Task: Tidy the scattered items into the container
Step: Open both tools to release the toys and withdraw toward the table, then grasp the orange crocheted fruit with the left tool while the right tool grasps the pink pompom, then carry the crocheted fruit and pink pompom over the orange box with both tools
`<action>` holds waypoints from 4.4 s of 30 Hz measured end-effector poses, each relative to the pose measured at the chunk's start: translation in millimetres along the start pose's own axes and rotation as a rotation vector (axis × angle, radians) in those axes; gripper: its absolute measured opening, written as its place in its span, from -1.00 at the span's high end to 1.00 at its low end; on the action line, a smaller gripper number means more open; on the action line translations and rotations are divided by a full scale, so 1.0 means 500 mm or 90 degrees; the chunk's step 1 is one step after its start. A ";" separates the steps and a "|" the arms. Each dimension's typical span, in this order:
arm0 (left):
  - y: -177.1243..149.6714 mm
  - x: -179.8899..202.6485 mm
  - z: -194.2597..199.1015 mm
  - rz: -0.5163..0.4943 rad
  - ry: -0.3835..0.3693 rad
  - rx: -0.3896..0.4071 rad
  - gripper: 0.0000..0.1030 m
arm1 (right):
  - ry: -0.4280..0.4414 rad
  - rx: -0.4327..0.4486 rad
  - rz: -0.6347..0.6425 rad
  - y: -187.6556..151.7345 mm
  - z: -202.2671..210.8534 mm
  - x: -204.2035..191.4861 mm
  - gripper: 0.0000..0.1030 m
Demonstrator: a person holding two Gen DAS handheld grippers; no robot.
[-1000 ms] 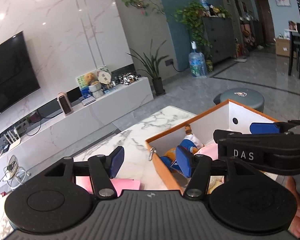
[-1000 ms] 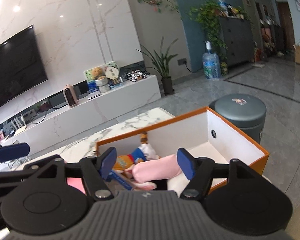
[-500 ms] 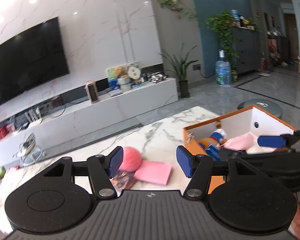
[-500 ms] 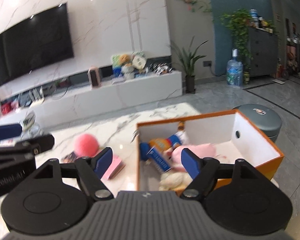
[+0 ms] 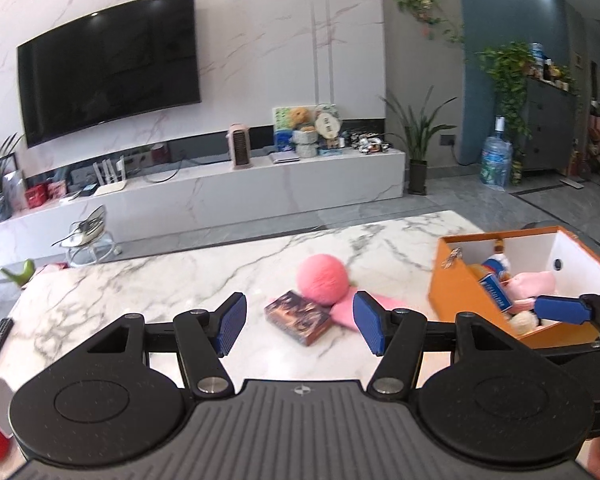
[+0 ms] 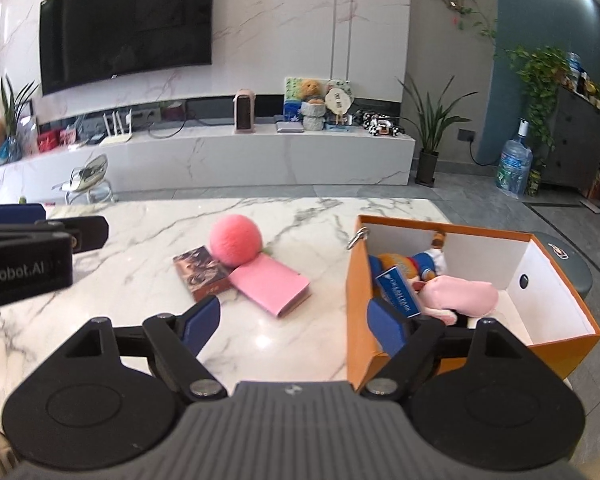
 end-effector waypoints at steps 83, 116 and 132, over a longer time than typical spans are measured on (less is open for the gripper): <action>-0.171 -0.373 -0.496 0.084 0.357 -0.176 -0.74 | 0.005 -0.058 -0.004 0.102 -0.649 -0.046 -0.74; -0.149 -0.345 -0.423 0.145 0.283 -0.132 -0.03 | -0.005 -0.057 0.008 0.095 -0.557 -0.028 0.12; -0.037 -0.245 -0.222 0.130 0.181 -0.043 -0.03 | 0.017 0.011 -0.002 0.124 -0.319 -0.021 0.12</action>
Point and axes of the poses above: each gripper's, at about its wrist camera, not at the fingertips, and z roughly against the way its jaws point, x to its right, y to its top, the point moved 1 cm from there along -z, roughly the way its jaws point, and after that the axes turned 10 degrees about y, right-handed, at the moved point
